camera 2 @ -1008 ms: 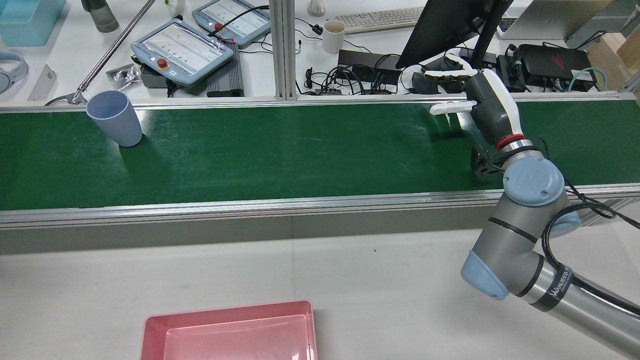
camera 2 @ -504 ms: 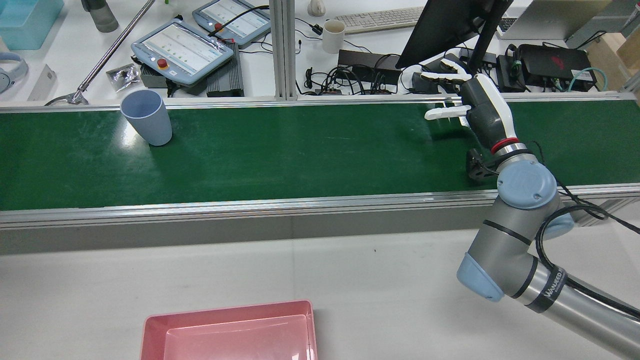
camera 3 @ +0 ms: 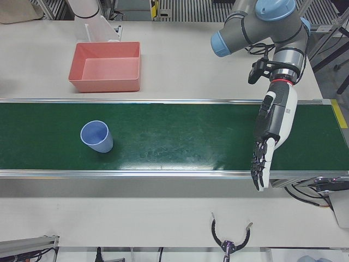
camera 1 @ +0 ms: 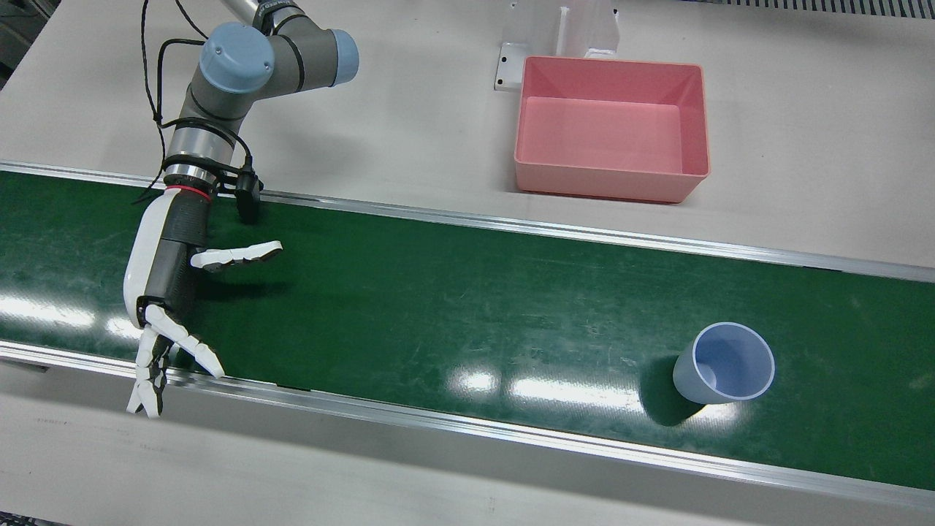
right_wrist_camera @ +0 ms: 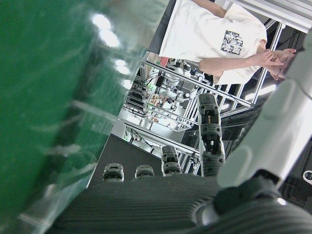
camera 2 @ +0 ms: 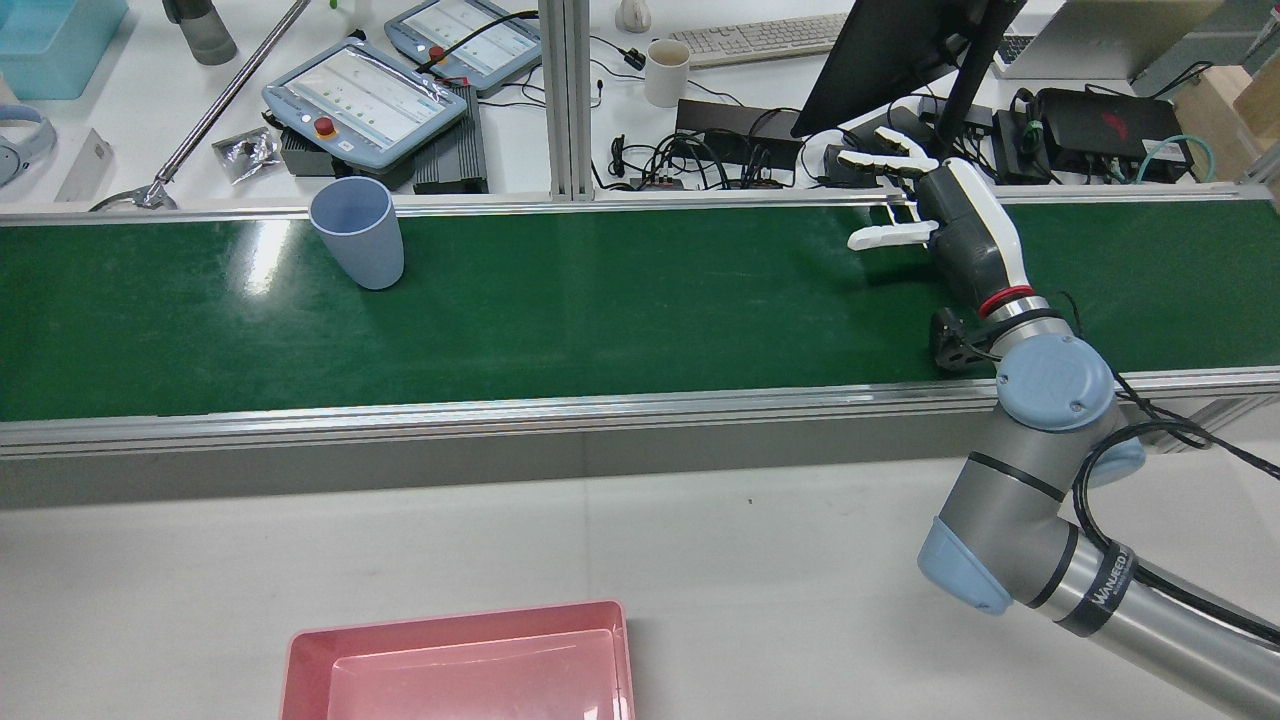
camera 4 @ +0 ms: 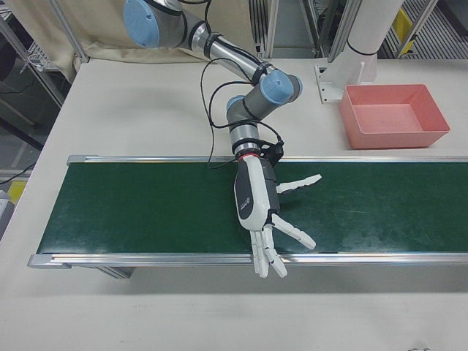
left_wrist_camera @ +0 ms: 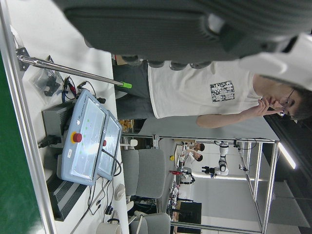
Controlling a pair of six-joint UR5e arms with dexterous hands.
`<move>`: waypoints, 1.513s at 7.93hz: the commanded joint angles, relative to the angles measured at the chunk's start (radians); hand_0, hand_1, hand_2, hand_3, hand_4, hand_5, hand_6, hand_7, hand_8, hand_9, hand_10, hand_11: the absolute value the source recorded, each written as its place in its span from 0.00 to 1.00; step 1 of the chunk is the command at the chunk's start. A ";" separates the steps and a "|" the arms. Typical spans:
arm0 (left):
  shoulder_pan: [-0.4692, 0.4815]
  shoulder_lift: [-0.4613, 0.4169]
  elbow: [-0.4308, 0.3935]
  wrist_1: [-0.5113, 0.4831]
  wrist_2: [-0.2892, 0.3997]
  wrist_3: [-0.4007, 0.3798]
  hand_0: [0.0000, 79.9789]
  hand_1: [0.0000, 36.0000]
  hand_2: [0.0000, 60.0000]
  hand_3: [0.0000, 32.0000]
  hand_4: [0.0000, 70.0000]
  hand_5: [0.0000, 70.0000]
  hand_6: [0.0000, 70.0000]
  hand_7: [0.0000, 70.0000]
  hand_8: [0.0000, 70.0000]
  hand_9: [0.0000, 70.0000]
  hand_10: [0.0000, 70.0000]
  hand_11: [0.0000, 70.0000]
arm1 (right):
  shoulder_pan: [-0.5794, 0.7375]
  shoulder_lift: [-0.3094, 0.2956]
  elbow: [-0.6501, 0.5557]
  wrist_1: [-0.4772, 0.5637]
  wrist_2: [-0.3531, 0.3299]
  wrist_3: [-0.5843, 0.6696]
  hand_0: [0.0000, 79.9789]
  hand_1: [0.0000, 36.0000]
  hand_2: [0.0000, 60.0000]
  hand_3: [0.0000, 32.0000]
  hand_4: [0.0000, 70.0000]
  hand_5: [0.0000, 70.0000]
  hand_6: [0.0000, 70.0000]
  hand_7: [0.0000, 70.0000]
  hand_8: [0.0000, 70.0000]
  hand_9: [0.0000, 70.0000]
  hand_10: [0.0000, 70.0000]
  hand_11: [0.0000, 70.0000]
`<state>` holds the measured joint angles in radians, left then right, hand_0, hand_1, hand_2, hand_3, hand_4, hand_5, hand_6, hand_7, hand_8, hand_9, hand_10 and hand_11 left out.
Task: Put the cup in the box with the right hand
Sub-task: 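Hold the open right hand beside the belt as the blue cup approaches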
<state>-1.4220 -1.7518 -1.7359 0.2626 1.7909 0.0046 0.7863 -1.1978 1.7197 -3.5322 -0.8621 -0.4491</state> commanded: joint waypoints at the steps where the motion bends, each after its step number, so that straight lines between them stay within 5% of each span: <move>1: 0.000 0.000 -0.001 0.001 -0.001 0.000 0.00 0.00 0.00 0.00 0.00 0.00 0.00 0.00 0.00 0.00 0.00 0.00 | -0.001 -0.003 0.000 0.024 0.000 0.003 0.59 0.00 0.00 0.29 0.36 0.03 0.03 0.25 0.00 0.03 0.04 0.07; 6: 0.000 0.000 -0.001 0.000 -0.001 0.000 0.00 0.00 0.00 0.00 0.00 0.00 0.00 0.00 0.00 0.00 0.00 0.00 | -0.001 0.000 0.000 0.024 -0.002 -0.003 0.59 0.00 0.00 0.19 0.47 0.02 0.04 0.27 0.00 0.03 0.04 0.06; 12: 0.000 0.000 -0.001 0.000 -0.001 0.000 0.00 0.00 0.00 0.00 0.00 0.00 0.00 0.00 0.00 0.00 0.00 0.00 | -0.001 -0.002 0.001 0.022 -0.003 -0.005 0.59 0.00 0.00 0.20 0.47 0.02 0.03 0.26 0.00 0.03 0.03 0.04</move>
<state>-1.4220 -1.7518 -1.7365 0.2623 1.7910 0.0046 0.7854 -1.1974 1.7205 -3.5094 -0.8650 -0.4540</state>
